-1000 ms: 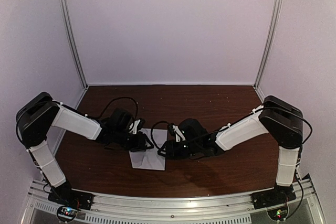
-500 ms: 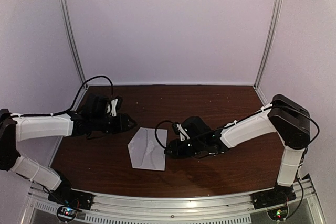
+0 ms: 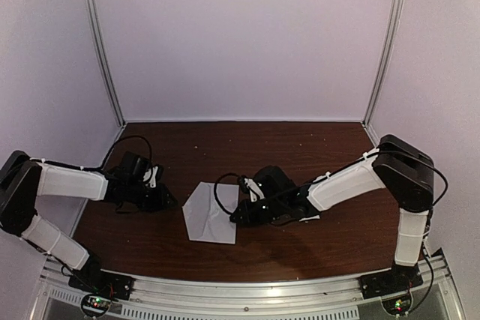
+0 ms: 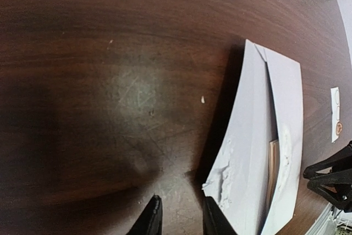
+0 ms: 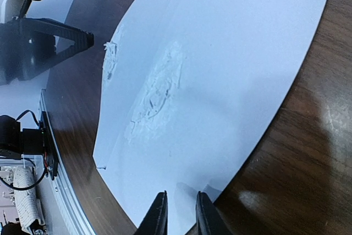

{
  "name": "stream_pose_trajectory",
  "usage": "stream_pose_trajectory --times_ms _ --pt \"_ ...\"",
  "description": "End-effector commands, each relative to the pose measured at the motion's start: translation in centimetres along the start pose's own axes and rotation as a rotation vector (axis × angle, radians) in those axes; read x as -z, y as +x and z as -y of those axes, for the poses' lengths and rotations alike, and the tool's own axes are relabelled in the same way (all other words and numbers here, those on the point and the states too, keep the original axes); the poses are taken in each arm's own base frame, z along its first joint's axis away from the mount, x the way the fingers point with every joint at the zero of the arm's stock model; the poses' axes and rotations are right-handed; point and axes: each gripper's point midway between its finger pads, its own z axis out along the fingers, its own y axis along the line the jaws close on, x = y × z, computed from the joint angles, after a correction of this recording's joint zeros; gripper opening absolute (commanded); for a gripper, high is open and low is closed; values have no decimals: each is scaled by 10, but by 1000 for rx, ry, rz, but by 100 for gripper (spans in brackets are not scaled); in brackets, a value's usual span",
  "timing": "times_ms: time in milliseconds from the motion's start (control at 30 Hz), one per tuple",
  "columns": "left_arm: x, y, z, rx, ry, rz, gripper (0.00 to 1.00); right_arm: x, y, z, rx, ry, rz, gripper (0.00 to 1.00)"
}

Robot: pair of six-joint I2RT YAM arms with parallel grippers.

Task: Place the letter into the envelope and seal it

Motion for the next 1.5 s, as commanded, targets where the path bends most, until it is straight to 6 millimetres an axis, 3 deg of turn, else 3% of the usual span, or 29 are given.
stream_pose_trajectory --times_ms 0,533,767,967,1233,1467 --pt "-8 -2 0 -20 26 -2 27 -9 -7 -12 27 -41 6 19" --pt "-32 12 0 -32 73 -87 19 -26 4 4 3 -11 -35 17" --pt "-28 9 11 -57 135 -65 18 -28 6 9 -5 1 -40 16" --pt "-20 5 35 -75 277 -27 16 -30 8 12 -8 8 -44 16" --pt "-23 5 34 -67 272 -36 16 -29 8 12 -7 10 -45 15" --pt "-11 4 50 -109 348 -9 16 -30 9 17 -15 28 -45 15"
